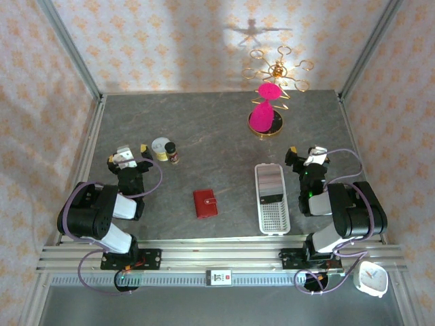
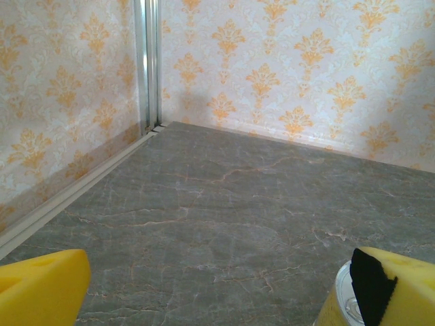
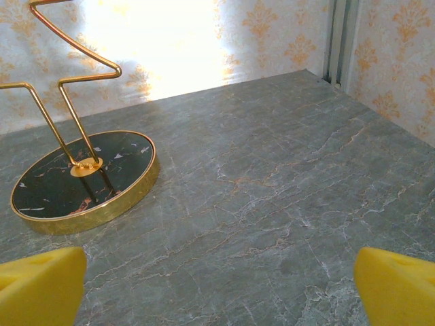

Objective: Put the credit cards into the card holder

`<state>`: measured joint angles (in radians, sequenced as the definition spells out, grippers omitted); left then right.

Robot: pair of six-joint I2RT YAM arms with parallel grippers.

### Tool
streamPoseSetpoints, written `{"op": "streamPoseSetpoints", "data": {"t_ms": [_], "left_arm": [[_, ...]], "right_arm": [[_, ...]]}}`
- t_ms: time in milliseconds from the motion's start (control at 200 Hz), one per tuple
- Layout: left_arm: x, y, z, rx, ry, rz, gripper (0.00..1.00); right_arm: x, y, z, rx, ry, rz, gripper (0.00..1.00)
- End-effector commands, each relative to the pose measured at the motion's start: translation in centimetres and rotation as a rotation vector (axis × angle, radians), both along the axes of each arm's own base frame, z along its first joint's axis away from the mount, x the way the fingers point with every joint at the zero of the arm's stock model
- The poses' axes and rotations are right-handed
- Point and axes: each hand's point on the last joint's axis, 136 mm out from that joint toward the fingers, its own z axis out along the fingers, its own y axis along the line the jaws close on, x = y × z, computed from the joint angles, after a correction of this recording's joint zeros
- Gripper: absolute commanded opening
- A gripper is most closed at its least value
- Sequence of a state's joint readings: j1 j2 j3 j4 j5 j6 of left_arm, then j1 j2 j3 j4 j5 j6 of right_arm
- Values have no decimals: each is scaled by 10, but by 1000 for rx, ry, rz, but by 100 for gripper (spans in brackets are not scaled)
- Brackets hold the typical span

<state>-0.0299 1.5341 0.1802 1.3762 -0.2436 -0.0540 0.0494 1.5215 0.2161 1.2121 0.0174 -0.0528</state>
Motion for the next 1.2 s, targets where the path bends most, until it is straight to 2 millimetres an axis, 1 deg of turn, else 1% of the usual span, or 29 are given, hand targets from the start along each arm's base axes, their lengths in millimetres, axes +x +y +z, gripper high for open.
{"op": "streamPoseSetpoints", "data": {"t_ms": [0, 90, 150, 225, 280, 320, 350, 360, 375, 390, 405, 410, 430, 485, 521, 561, 576, 601, 631, 661, 706, 756, 821, 846, 886, 991, 1096, 1191], "left_arm": [[2, 4, 1, -4, -4, 15, 99], [1, 4, 2, -4, -10, 14, 99], [-2, 3, 5, -1, -17, 8, 99], [-6, 4, 16, -1, -33, 26, 99], [-9, 10, 23, -11, -13, 79, 99], [-9, 15, 27, -55, 12, 124, 99], [-9, 18, 35, -105, 10, 155, 99], [-11, 20, 32, -117, 28, 168, 99], [-12, 21, 33, -142, 35, 182, 99], [-12, 22, 37, -168, 33, 189, 99], [-12, 22, 39, -193, 35, 195, 99], [-12, 22, 40, -202, 31, 196, 99], [-13, 22, 47, -238, 12, 203, 99], [-14, 18, 57, -341, -23, 191, 99], [-14, 13, 60, -372, -25, 158, 99], [-18, 8, 63, -397, -22, 129, 99], [-20, 8, 63, -412, -24, 130, 99], [-23, 7, 63, -444, -42, 125, 99], [-22, 1, 68, -471, -73, 74, 99], [-22, -7, 69, -491, -90, 9, 99], [-21, -19, 70, -569, -109, -66, 99], [-18, -33, 69, -604, -54, -133, 99], [-18, -47, 64, -634, 46, -181, 98], [-19, -51, 63, -653, 71, -187, 98], [-21, -59, 60, -674, 107, -212, 98], [-33, -84, 57, -676, 184, -285, 97], [-48, -113, 51, -691, 246, -375, 94], [-61, -132, 43, -728, 304, -445, 88]], "right_arm": [[5, -1, 11, 10, -40, -1, 100], [4, -1, 12, 8, -45, 0, 100], [2, 3, 16, 4, -52, 23, 100], [-2, 5, 28, -1, -66, 35, 100], [0, 3, 35, 18, -47, 18, 100], [-1, 1, 44, 40, -46, 3, 100], [-2, -1, 50, 63, -48, -11, 100], [-3, -2, 52, 72, -51, -17, 100], [-4, -3, 57, 87, -63, -25, 100], [-5, -4, 61, 100, -67, -33, 100], [-6, -6, 59, 114, -61, -44, 100], [-7, -6, 65, 121, -75, -46, 100], [-10, -9, 72, 142, -92, -64, 100], [-16, -15, 84, 217, -111, -112, 100], [-22, -23, 83, 273, -89, -172, 100], [-31, -37, 81, 368, -76, -283, 100], [-35, -41, 78, 401, -62, -321, 100], [-39, -44, 79, 418, -58, -345, 100], [-41, -42, 83, 409, -54, -335, 100], [-43, -39, 85, 401, -43, -312, 100], [-45, -34, 88, 416, -33, -286, 100], [-45, -27, 91, 437, -12, -245, 100], [-43, -10, 98, 448, 28, -153, 100], [-43, -1, 99, 452, 49, -102, 100], [-42, 11, 104, 462, 68, -31, 96], [-45, 49, 119, 503, 125, 167, 89], [-52, 83, 124, 510, 217, 259, 81], [-61, 119, 126, 498, 295, 358, 75]]}}
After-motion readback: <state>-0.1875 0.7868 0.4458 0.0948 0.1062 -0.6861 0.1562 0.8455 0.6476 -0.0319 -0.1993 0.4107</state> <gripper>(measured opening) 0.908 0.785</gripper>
